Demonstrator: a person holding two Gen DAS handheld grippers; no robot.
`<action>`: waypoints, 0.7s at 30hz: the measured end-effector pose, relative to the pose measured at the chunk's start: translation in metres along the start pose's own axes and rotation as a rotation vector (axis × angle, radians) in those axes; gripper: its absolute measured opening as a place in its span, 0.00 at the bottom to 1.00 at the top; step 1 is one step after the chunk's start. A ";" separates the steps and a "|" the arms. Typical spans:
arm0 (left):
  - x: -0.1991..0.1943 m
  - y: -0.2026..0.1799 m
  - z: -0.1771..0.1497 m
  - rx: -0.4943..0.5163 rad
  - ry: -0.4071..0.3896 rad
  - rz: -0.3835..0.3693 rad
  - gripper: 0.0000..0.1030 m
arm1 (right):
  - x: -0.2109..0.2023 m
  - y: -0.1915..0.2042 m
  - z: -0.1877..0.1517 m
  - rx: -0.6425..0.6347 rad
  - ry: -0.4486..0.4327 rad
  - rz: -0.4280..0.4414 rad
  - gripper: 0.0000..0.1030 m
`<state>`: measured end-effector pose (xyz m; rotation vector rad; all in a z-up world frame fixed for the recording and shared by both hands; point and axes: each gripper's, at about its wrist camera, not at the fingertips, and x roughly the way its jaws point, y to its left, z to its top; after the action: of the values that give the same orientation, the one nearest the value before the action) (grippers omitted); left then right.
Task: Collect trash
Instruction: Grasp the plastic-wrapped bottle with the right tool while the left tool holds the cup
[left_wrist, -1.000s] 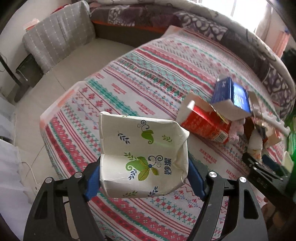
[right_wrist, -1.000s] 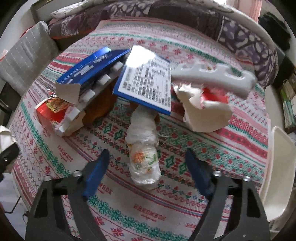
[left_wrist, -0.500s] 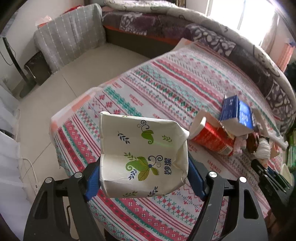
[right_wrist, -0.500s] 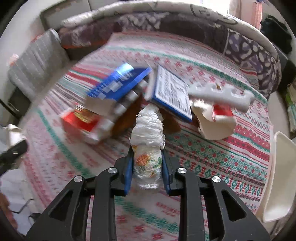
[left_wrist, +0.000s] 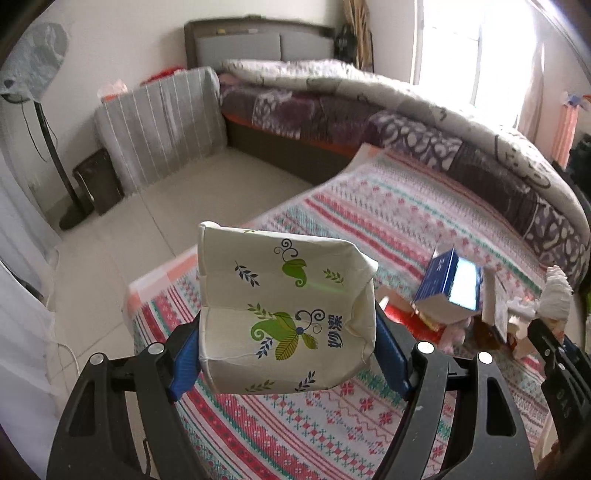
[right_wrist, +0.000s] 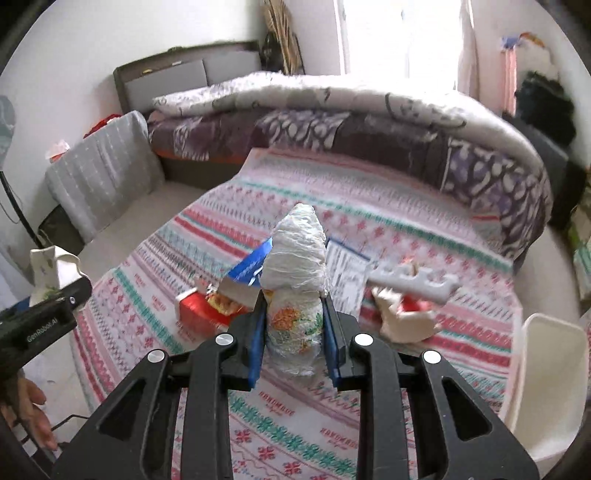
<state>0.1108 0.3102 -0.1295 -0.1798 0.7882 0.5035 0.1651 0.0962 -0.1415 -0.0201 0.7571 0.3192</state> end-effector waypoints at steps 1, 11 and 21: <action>-0.004 -0.003 0.000 0.003 -0.018 0.005 0.74 | -0.004 0.000 0.000 -0.005 -0.020 -0.016 0.25; -0.026 -0.029 0.001 0.035 -0.122 0.020 0.74 | -0.026 -0.011 0.003 -0.015 -0.114 -0.109 0.25; -0.038 -0.063 -0.001 0.061 -0.142 -0.027 0.74 | -0.036 -0.033 0.004 0.015 -0.117 -0.145 0.25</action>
<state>0.1186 0.2414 -0.1053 -0.0969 0.6606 0.4611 0.1529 0.0549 -0.1179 -0.0419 0.6380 0.1750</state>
